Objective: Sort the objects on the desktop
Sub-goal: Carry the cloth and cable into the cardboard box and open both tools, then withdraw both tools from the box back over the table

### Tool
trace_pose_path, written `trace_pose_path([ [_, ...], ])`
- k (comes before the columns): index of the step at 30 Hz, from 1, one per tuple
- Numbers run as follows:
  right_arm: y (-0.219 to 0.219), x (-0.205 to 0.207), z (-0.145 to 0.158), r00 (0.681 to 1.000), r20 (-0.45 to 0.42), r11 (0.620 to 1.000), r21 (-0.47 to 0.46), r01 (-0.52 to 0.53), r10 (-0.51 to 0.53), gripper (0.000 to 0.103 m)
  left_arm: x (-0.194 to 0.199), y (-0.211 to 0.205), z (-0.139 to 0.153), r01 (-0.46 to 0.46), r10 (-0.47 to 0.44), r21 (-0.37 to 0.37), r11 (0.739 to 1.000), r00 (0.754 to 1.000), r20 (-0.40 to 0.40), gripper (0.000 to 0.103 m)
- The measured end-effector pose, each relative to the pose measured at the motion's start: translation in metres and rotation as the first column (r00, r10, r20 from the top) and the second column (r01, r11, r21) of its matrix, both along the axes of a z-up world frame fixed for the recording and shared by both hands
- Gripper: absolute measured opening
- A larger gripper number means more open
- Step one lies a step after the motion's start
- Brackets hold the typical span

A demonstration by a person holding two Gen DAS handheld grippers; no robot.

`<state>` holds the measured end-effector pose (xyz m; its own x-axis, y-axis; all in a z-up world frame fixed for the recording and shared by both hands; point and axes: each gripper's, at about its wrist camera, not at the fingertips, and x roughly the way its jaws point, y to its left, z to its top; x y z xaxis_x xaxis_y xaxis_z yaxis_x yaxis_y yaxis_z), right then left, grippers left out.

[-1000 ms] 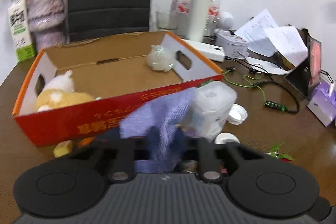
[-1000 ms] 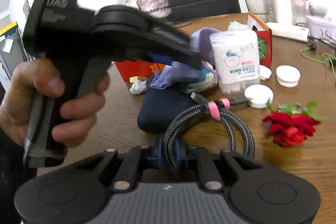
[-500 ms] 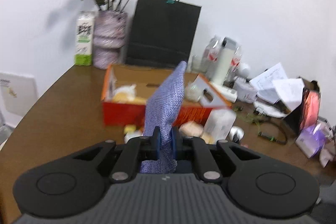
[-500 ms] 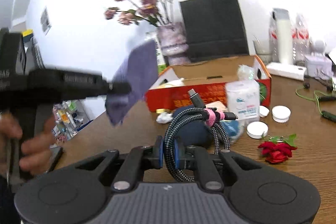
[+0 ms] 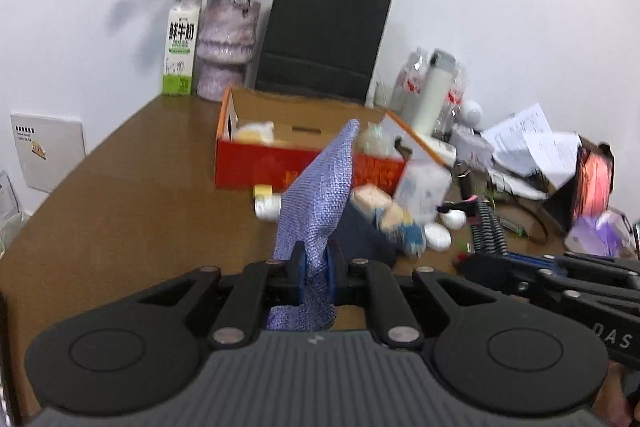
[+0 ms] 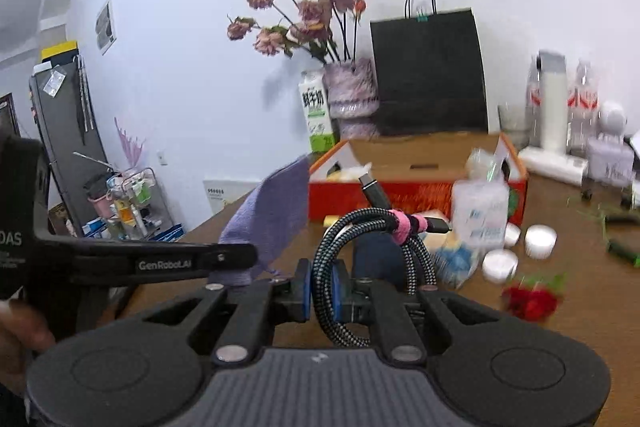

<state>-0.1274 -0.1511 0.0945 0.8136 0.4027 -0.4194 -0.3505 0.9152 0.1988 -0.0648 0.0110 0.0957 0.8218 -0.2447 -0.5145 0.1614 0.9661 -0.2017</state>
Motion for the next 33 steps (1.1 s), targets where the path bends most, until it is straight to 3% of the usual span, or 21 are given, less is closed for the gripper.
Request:
trace_pose_path([
  [4,-0.004,0.043,0.039,0.996,0.081,0.999,-0.052,-0.016,0.02,0.009,0.051,0.006,0.038,0.013,-0.01,-0.052,0.999,0.998,0.066,0.011],
  [6,-0.005,0.075,0.058,0.994,0.106,0.997,-0.08,-0.02,0.029,0.009,0.086,0.004,0.056,0.009,-0.008,-0.012,1.0,0.995,0.101,0.011],
  [8,-0.006,0.122,0.075,0.995,0.094,0.994,-0.105,-0.03,0.04,0.009,0.133,0.001,0.064,0.009,-0.01,0.002,1.0,0.997,0.073,0.011],
  [11,-0.008,0.205,0.082,0.999,0.003,0.99,-0.137,-0.041,0.042,0.009,0.214,-0.009,0.056,0.005,-0.004,0.059,0.998,1.0,-0.019,0.011],
  [15,-0.006,0.316,0.056,0.983,-0.185,0.992,-0.126,-0.029,0.005,0.009,0.301,-0.023,0.019,-0.052,0.075,0.187,0.981,0.99,-0.116,0.011],
  [18,-0.002,0.383,0.021,0.949,-0.314,0.99,-0.139,-0.021,-0.024,0.009,0.346,-0.023,-0.008,-0.053,0.091,0.177,0.983,0.973,-0.213,0.011],
  [20,0.001,0.417,-0.006,0.91,-0.407,0.983,-0.184,-0.004,-0.073,0.01,0.362,-0.034,-0.025,-0.024,0.086,0.253,0.967,0.968,-0.237,0.014],
  [21,0.003,0.427,-0.016,0.897,-0.43,0.975,-0.222,-0.001,-0.097,0.01,0.365,-0.04,-0.031,-0.01,0.083,0.29,0.957,0.967,-0.241,0.026],
  [22,0.004,0.434,-0.024,0.888,-0.447,0.97,-0.242,-0.005,-0.107,0.011,0.368,-0.044,-0.034,0.019,0.061,0.304,0.952,0.966,-0.253,0.044],
  [24,0.002,0.447,-0.036,0.863,-0.485,0.969,-0.247,0.021,-0.142,0.014,0.372,-0.044,-0.037,0.04,0.045,0.307,0.951,0.963,-0.267,0.057],
  [26,-0.006,0.457,-0.037,0.843,-0.512,0.972,-0.228,0.05,-0.163,0.017,0.368,-0.036,-0.034,0.045,0.031,0.262,0.964,0.96,-0.277,0.062],
  [28,-0.014,0.453,-0.03,0.853,-0.498,0.977,-0.202,0.062,-0.157,0.043,0.364,-0.028,-0.029,0.029,0.035,0.219,0.975,0.959,-0.28,0.071],
  [30,-0.02,0.448,-0.018,0.872,-0.463,0.978,-0.196,0.077,-0.161,0.059,0.36,-0.019,-0.025,0.007,0.043,0.184,0.983,0.963,-0.267,0.078],
  [33,-0.029,0.434,-0.008,0.876,-0.446,0.971,-0.217,0.096,-0.186,0.061,0.357,-0.016,-0.024,-0.013,0.061,0.161,0.987,0.953,-0.296,0.085],
])
